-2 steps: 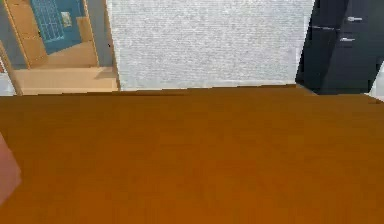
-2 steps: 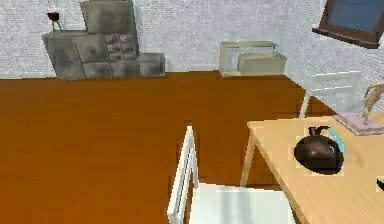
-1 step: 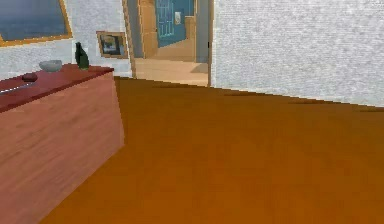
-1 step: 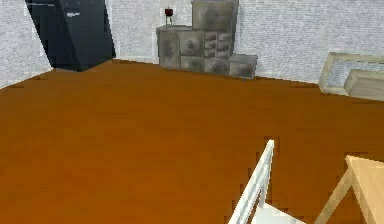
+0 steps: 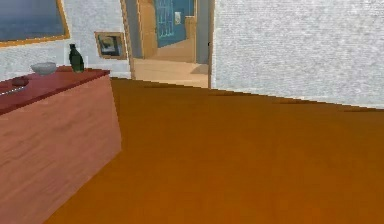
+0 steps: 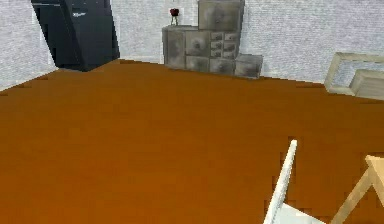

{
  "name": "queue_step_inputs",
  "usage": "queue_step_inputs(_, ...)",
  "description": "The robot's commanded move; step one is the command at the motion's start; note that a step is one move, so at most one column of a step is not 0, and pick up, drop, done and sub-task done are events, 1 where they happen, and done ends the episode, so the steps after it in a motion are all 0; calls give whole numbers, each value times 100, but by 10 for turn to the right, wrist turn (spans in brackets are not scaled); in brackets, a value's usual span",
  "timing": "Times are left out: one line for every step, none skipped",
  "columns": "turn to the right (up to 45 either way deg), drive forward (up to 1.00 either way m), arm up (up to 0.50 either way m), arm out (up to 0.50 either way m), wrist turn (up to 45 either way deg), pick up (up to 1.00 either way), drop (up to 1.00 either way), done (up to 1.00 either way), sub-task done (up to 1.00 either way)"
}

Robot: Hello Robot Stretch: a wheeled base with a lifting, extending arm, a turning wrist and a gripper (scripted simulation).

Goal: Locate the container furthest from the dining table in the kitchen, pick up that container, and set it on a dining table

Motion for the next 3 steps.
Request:
queue_step_inputs(0, 35, 0, 0, 0, 0, 0, 0, 0)
queue_step_inputs(450, 0, 0, 0, 0, 0, 0, 0, 0)
queue_step_inputs(450, 0, 0, 0, 0, 0, 0, 0, 0)
